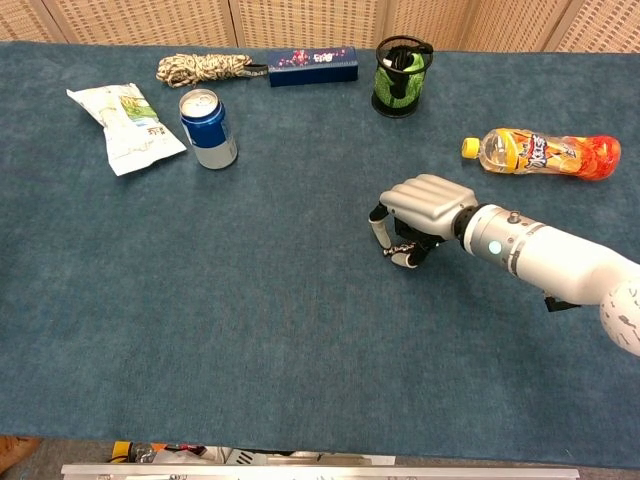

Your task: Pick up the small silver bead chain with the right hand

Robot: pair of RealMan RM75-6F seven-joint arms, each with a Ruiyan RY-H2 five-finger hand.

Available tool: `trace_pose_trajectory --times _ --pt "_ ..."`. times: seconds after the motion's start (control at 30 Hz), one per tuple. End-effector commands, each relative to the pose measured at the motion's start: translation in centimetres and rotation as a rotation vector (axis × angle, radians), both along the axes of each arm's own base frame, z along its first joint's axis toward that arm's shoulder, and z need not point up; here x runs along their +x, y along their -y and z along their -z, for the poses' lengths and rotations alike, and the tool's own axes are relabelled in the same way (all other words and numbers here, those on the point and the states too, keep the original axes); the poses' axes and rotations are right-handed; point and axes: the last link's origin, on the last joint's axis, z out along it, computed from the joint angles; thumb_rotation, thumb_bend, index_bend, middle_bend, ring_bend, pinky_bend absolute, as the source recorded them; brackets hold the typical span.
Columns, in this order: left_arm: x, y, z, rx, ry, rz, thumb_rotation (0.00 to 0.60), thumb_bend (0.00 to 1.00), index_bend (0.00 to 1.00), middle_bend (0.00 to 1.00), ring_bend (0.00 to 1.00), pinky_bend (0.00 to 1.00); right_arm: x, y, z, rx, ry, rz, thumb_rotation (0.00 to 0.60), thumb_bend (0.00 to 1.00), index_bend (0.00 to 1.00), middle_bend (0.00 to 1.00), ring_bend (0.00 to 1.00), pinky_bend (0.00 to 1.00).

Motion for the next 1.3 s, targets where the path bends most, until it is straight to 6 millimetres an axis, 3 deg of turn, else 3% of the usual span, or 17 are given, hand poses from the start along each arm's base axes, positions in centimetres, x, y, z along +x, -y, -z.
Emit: trace_pose_trajectory --times 0.03,0.67,1.1,1.3 --pt "0.0 0.0 0.0 0.002 0.001 0.000 0.600 0.17 0.02 0.04 0.03 0.00 0.0 0.0 0.0 0.001 -0.005 0.000 0.600 0.26 0.56 0.98 1.00 1.00" --pt "-0.4 0.1 0.0 0.008 0.009 -0.006 0.600 0.17 0.02 0.04 0.03 0.00 -0.2 0.0 -0.7 -0.030 0.035 0.029 0.600 0.36 0.64 1.00 1.00 1.00" --pt "0.2 -0.2 0.2 0.000 -0.001 0.010 0.600 0.17 0.02 0.04 0.03 0.00 -1.9 0.9 -6.7 -0.188 0.159 0.087 0.600 0.39 0.64 1.00 1.00 1.00" --pt "0.6 -0.4 0.7 -0.015 -0.007 0.016 0.600 0.17 0.02 0.04 0.03 0.00 -3.5 2.1 -7.9 -0.236 0.162 0.131 0.600 0.39 0.64 1.00 1.00 1.00"
